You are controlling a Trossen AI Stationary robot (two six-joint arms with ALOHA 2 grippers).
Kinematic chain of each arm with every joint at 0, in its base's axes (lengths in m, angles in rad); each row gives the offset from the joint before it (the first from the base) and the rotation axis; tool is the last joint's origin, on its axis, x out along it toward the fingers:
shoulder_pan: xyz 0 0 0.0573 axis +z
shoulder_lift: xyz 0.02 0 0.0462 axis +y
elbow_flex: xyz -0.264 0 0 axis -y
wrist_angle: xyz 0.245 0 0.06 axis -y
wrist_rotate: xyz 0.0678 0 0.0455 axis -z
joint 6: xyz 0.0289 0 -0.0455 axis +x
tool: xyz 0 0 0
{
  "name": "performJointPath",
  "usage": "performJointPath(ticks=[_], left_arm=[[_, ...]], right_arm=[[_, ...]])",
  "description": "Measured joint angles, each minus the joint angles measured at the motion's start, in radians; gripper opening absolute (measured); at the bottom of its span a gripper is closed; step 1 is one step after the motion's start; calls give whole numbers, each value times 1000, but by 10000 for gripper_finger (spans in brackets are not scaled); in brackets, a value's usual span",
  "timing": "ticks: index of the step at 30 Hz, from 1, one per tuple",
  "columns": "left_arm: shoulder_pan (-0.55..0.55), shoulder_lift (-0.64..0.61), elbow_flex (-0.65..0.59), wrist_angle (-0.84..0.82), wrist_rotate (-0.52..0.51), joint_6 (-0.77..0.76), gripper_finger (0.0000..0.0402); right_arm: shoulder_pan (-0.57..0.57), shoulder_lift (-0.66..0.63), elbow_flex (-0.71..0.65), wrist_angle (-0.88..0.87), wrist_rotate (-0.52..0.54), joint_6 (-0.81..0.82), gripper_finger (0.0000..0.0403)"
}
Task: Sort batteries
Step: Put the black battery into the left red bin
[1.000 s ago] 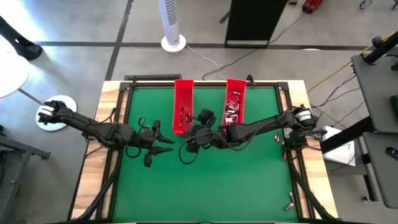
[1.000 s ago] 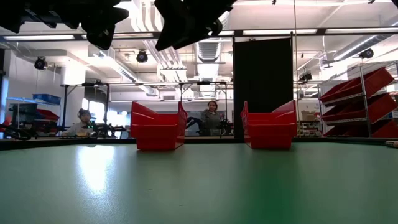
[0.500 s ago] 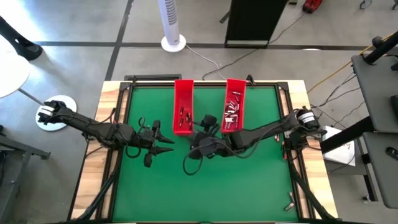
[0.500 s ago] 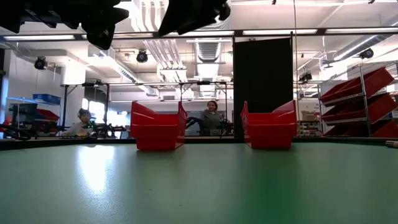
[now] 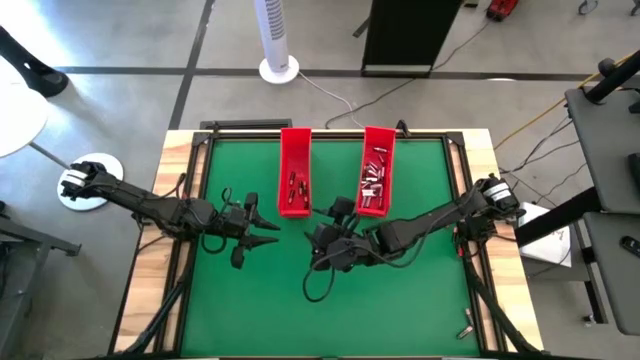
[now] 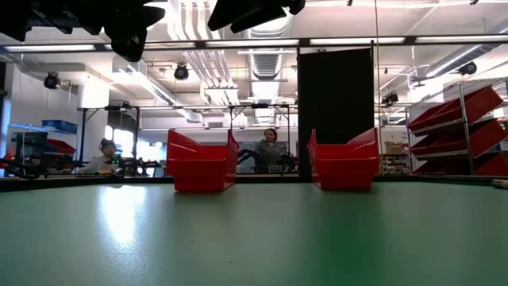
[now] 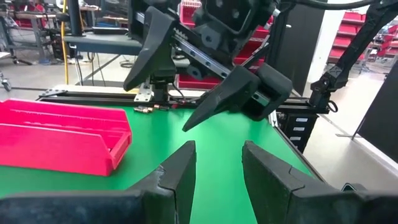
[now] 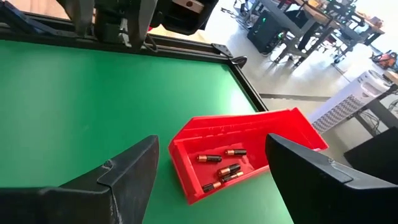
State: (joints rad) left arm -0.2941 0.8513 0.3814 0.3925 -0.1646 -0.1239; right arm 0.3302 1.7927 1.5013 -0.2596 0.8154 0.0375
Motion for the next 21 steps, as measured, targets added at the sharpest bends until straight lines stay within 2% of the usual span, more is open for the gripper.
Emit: performJointPath(ticks=[21], left_arm=[[-1, 0, 0, 4, 0, -1, 113]], right_arm=[[0, 0, 0, -1, -2, 15, 240]])
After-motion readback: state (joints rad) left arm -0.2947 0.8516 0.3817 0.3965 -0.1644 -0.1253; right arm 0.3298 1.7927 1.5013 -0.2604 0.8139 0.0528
